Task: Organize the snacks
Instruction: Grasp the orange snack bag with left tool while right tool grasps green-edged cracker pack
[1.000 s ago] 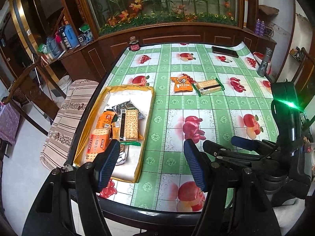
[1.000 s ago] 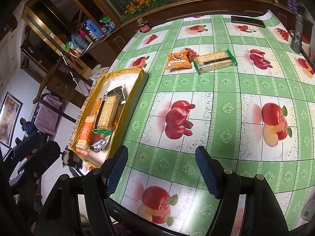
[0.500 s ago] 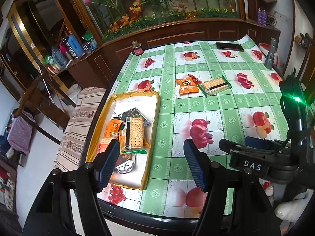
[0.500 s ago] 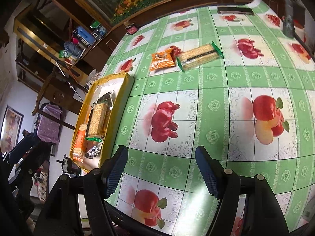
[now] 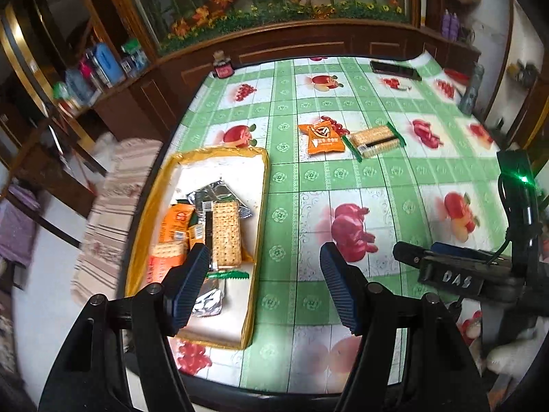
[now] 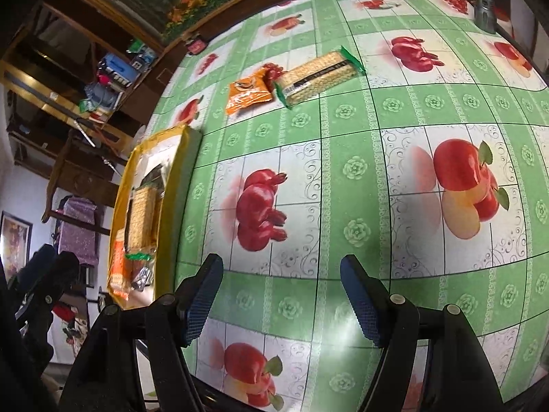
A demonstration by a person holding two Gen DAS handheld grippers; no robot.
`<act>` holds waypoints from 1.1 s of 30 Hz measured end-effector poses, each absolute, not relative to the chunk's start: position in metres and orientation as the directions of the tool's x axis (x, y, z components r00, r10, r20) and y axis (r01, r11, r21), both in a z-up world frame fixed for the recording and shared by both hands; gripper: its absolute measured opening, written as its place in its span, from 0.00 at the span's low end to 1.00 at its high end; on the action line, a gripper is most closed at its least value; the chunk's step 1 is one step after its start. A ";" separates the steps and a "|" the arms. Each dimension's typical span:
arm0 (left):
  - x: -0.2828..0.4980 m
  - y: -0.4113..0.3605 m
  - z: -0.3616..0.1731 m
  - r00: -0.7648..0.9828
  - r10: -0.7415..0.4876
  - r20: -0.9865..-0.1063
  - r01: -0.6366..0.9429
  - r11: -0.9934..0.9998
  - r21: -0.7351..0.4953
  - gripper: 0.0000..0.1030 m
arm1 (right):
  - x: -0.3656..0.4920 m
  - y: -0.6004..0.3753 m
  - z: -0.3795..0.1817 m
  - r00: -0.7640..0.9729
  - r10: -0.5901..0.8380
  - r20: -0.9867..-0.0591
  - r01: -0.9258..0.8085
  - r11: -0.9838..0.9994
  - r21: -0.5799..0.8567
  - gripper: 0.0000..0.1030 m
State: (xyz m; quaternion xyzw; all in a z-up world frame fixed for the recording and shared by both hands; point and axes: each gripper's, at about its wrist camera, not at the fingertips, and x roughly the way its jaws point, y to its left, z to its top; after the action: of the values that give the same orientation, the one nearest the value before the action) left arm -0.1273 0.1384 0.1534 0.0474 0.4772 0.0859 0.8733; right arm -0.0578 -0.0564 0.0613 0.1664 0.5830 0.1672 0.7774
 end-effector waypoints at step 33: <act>0.086 0.179 0.083 0.370 -0.343 -0.863 0.114 0.939 -0.324 0.66 | 0.157 -0.022 0.020 0.266 0.093 -0.959 0.209 0.966 0.152 0.47</act>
State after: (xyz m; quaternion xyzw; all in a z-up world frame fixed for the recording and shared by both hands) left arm 0.0860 0.1790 0.0829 -0.1052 0.5435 -0.1392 0.8210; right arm 0.1569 -0.0220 0.0201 0.1250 0.6047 -0.0369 0.7857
